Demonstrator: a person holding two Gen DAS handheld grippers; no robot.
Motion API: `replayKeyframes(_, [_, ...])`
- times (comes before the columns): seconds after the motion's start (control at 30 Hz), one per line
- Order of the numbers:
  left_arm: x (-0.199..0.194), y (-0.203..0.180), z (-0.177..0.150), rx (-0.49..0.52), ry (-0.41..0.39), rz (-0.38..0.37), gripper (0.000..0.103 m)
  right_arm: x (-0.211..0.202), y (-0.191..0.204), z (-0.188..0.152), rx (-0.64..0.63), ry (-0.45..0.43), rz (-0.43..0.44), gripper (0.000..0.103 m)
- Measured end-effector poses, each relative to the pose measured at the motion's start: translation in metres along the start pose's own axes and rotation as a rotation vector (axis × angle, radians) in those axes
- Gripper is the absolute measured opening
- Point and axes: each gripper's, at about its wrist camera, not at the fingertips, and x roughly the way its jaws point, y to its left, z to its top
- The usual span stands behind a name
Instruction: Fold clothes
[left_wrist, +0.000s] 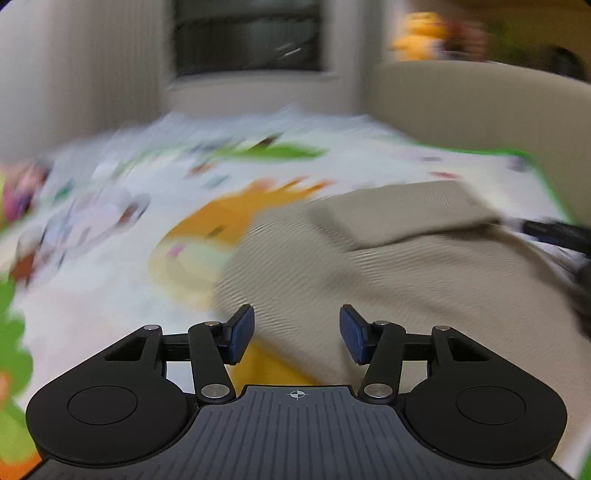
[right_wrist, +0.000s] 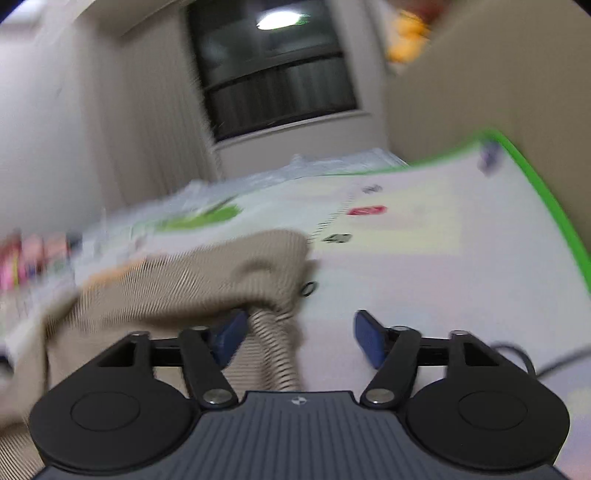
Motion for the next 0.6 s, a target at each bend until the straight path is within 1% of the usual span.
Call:
replayKeyframes(0.07, [-0.018, -0.039, 0.004, 0.141, -0.013, -0.042, 0.057, 0.002, -0.021, 0.001, 0.112, 0.012, 0.039, 0.074])
replayKeyframes(0.1, [-0.020, -0.055, 0.003, 0.196, 0.008, -0.059, 0.059, 0.000, -0.028, 0.001, 0.145, 0.008, 0.057, 0.074])
replayKeyframes(0.17, [-0.016, -0.083, 0.001, 0.303, 0.073, -0.066, 0.059, -0.003, -0.030, 0.000, 0.146, -0.008, 0.076, 0.076])
replayKeyframes(0.23, [-0.010, -0.099, -0.003, 0.400, 0.115, -0.017, 0.054, -0.006, -0.028, -0.001, 0.124, -0.022, 0.093, 0.079])
replayKeyframes(0.27, [-0.006, -0.100, -0.004, 0.415, 0.136, 0.011, 0.051, -0.006, -0.027, 0.000, 0.123, -0.026, 0.101, 0.080])
replayKeyframes(0.33, [0.003, -0.092, 0.000, 0.390, 0.179, 0.059, 0.031, -0.004, -0.024, 0.001, 0.131, -0.031, 0.115, 0.081])
replayKeyframes(0.37, [0.007, -0.087, 0.002, 0.366, 0.192, 0.071, 0.027, -0.004, -0.024, 0.001, 0.139, -0.034, 0.124, 0.082])
replayKeyframes(0.43, [0.014, -0.079, 0.009, 0.324, 0.208, 0.075, 0.017, -0.005, -0.028, 0.000, 0.158, -0.042, 0.143, 0.083])
replayKeyframes(0.5, [0.018, -0.077, 0.020, 0.268, 0.222, 0.040, 0.011, -0.008, -0.030, -0.001, 0.171, -0.052, 0.159, 0.084])
replayKeyframes(0.53, [0.018, -0.076, 0.027, 0.231, 0.226, 0.017, 0.010, -0.008, -0.032, -0.001, 0.176, -0.056, 0.164, 0.084])
replayKeyframes(0.57, [0.019, -0.071, 0.040, 0.180, 0.218, -0.007, 0.010, -0.009, -0.032, -0.001, 0.181, -0.060, 0.170, 0.084])
replayKeyframes(0.6, [0.018, -0.066, 0.057, 0.128, 0.193, -0.031, 0.009, -0.009, -0.033, -0.001, 0.185, -0.065, 0.175, 0.085])
